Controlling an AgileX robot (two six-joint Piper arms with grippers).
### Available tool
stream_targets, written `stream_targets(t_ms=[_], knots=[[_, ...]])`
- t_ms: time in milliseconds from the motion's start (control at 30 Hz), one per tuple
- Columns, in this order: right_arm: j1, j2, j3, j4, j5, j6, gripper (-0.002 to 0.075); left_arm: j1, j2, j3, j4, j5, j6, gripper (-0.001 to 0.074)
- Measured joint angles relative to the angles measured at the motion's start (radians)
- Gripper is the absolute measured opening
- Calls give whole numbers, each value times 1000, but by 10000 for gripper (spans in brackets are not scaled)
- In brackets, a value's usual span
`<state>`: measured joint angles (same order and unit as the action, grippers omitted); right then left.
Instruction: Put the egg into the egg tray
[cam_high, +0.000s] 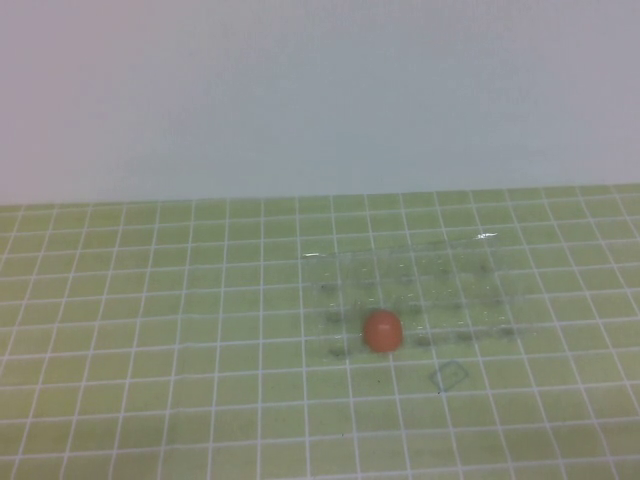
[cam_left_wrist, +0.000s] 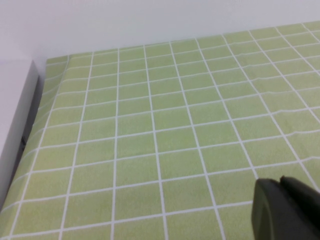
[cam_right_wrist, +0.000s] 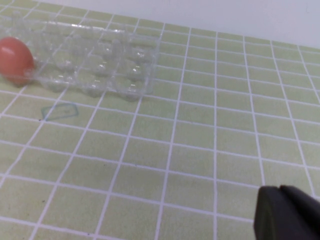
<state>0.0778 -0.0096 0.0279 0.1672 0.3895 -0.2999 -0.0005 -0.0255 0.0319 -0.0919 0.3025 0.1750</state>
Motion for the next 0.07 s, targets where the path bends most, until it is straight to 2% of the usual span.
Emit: stream_targets(t_ms=[67], knots=[[0, 0, 0, 0, 0, 0, -2, 0, 0, 0, 0, 0, 0, 0]])
